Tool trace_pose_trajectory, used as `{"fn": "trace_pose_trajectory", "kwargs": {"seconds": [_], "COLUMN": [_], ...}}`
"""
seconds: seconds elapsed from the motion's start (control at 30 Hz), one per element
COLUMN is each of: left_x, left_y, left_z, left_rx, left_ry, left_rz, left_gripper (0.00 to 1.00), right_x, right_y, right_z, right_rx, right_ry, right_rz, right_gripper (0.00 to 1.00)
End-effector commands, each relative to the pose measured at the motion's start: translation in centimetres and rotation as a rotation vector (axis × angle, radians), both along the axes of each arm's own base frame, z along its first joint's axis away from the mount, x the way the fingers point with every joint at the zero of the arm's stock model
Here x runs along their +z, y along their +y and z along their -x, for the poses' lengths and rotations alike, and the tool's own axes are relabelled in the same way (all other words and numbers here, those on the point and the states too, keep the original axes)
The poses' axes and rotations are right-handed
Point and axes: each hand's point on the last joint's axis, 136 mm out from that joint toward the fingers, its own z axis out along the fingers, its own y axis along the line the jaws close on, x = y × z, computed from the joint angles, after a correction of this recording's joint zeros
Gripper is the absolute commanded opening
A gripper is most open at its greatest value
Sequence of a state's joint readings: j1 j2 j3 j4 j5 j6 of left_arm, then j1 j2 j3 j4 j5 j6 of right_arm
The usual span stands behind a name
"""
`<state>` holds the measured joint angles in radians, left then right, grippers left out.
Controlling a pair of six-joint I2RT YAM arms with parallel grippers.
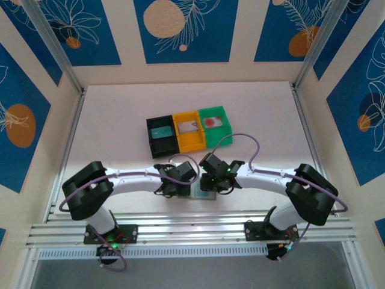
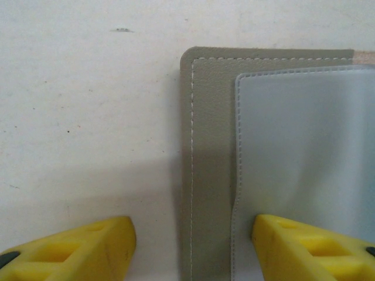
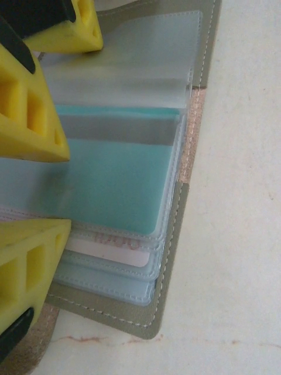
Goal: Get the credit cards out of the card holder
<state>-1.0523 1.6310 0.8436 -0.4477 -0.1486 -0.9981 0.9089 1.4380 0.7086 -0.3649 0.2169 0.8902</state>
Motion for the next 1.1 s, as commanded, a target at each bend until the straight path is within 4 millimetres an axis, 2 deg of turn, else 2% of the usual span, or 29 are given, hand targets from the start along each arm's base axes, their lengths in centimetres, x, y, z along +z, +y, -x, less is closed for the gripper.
{"fn": "trace_pose_trajectory", "kwargs": {"seconds": [0.0,0.63,1.07], "left_x": [-3.9,-4.0,-4.0], "left_y": [0.3,0.4,0.5], "left_z": [3.9,4.2,4.3], "left_rx": [-0.029,-0.029,-0.024], "left_ry": [0.166,0.165,0.164], "left_rz": [-0.021,-0.015,-0.009], "left_gripper": [0.6,0.6,0.6], "right_x": [1.6,2.9,2.8], "right_y": [2.6,3.8,3.9], "right_z": [0.4,0.3,0.5], "right_rx": [0.034,0.035,0.03], "right_ry": [0.005,-0.008,-0.001], "right_rz": [-0.137,-0.229,-0.252], "right_gripper": [0.3,0.25,0.19]}}
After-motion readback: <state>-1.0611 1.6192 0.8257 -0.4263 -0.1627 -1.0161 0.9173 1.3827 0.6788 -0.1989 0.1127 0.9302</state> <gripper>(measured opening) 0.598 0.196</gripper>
